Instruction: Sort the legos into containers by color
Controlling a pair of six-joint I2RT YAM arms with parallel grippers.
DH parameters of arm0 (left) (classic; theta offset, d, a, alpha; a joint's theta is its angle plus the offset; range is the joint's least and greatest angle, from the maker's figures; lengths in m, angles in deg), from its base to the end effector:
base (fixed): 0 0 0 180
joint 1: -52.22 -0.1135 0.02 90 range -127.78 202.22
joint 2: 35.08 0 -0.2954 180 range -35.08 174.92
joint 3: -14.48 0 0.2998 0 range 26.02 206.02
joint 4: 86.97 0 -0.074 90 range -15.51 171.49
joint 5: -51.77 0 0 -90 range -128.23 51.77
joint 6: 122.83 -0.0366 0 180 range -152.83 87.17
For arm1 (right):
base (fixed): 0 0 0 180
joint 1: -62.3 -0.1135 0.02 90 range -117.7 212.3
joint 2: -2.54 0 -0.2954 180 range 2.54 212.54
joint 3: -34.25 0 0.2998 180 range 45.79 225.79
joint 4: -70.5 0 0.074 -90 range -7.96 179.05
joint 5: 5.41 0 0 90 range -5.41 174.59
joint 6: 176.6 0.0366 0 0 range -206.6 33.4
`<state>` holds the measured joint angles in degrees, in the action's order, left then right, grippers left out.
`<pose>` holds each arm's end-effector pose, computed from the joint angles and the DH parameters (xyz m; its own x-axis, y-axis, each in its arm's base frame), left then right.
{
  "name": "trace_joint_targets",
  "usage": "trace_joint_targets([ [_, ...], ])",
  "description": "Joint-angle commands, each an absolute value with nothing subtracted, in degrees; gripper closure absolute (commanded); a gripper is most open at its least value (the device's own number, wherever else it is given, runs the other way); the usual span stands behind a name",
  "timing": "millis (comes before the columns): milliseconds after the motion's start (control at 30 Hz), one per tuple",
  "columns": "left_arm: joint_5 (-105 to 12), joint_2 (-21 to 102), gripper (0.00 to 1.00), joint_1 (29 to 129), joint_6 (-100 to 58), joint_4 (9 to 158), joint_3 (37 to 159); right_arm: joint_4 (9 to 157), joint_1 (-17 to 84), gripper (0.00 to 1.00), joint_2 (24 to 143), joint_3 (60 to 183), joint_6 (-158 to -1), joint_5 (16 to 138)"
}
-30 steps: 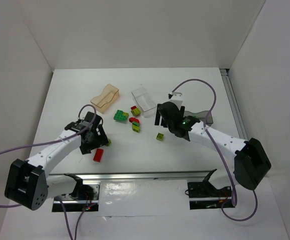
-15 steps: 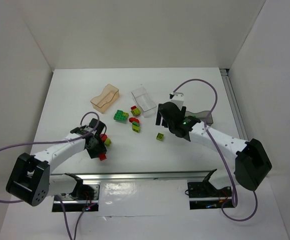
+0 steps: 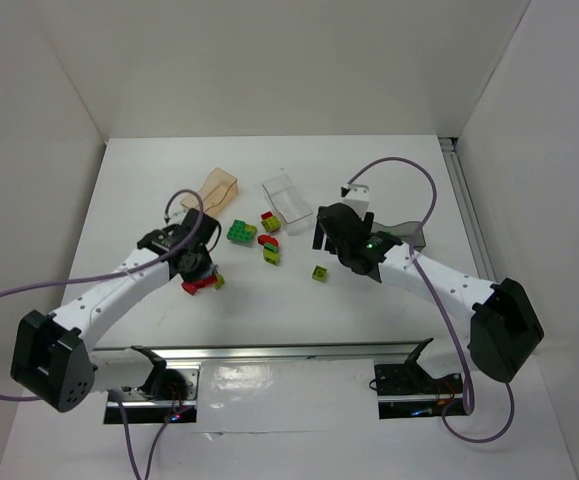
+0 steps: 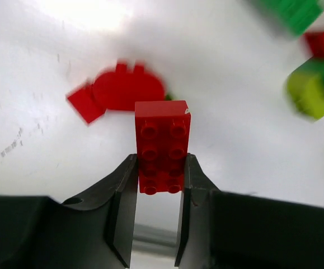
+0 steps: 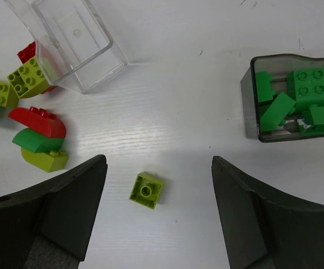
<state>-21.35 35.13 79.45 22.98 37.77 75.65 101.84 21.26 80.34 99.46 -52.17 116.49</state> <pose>0.2390 -0.1110 0.2461 -0.7198 -0.5198 -0.4601 -0.4796 0.8516 -0.2117 0.2585 0.1994 0.2640 -0.5845 0.1276 -0.8013 0.0729 0.9918 0.1048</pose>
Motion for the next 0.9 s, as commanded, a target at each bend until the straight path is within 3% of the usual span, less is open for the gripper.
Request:
trace_joint_targets([
  [0,-15.73,38.55,0.80,76.24,18.07,36.31,86.44,101.73,22.57,0.17,77.51,101.42,-52.85,118.43],
  [400,-20.30,70.63,0.80,64.27,6.98,36.93,125.47,101.12,26.61,0.17,76.46,101.42,-55.75,115.27],
  [600,-22.67,82.93,0.76,62.51,5.85,36.93,135.35,101.12,28.45,0.17,78.30,101.42,-56.90,114.73],
  [667,-22.68,84.44,0.68,61.98,5.84,36.32,136.94,100.50,28.46,0.17,78.83,100.82,-56.90,114.03],
  [700,-22.15,84.45,0.45,61.98,6.36,36.31,136.94,100.50,28.98,0.17,78.83,100.81,-56.90,113.51],
  [767,-22.15,83.93,0.20,61.98,6.37,36.31,135.54,100.50,28.99,0.17,78.83,100.81,-56.90,113.50],
  [867,-21.10,80.95,0.16,62.59,5.23,36.84,133.61,100.50,28.99,0.17,79.36,100.81,-56.90,112.97],
])
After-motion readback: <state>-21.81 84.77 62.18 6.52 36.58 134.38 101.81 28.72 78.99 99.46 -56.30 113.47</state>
